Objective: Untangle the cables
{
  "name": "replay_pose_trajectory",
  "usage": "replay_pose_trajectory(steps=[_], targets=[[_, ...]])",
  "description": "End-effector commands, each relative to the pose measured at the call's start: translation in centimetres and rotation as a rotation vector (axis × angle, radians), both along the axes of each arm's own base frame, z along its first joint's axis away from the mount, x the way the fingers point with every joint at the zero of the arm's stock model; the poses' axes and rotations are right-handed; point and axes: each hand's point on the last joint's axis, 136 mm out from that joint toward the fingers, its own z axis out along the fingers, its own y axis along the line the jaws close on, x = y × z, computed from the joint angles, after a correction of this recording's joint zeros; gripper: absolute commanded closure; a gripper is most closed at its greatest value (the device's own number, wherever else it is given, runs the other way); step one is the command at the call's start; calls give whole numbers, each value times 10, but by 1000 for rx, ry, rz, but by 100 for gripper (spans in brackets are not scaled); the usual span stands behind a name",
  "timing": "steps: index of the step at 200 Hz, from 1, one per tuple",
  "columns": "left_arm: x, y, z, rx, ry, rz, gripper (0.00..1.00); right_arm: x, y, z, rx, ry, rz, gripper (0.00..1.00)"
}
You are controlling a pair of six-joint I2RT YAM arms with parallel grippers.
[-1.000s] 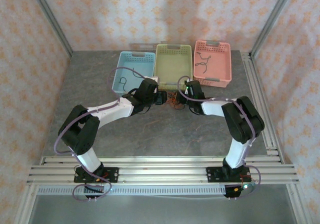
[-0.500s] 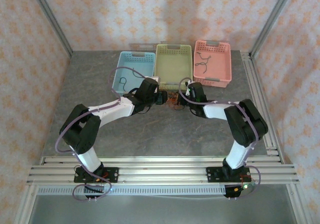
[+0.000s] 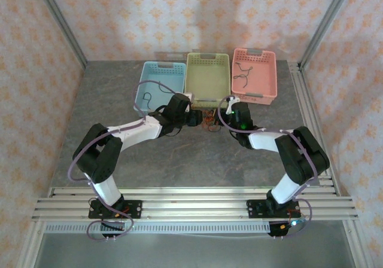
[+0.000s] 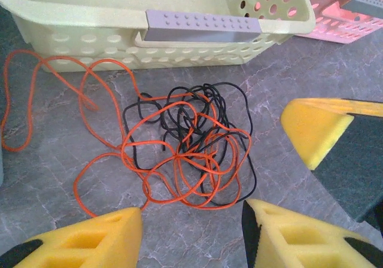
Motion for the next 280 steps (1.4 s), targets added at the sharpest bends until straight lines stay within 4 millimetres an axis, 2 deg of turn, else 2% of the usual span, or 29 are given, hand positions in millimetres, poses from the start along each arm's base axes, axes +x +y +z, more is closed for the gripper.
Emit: replay_pose_trajectory(steps=[1,11,22,31,61,89,103,129,165,186,280], targets=[[5,-8,10,-9,-26,-24,52,10,-6,-10,-62,37,-57,80],[5,-8,10,-7,-25,-21,52,12,-10,-19,-98,82,-77,66],[5,-8,10,-6,-24,-22,52,14,-12,-23,-120,94,-84,58],[5,-8,9,-4,-22,-23,52,14,-13,-25,-133,94,-87,55],[5,-8,9,-3,-24,-21,52,14,-17,-37,-177,142,-95,54],[5,-8,9,-1,-26,-23,52,13,-10,-49,-179,198,-63,54],[5,-8,9,-2,-24,-23,52,12,-1,-57,-173,248,-22,57],[5,-8,9,0,-24,-21,52,11,7,-59,-160,275,14,67],[5,-9,8,2,-23,-24,52,10,12,-56,-132,263,38,90],[5,-9,9,1,-25,-24,52,11,12,-47,-121,232,36,100],[5,-10,8,5,-20,-27,52,6,3,-1,-60,34,11,100]])
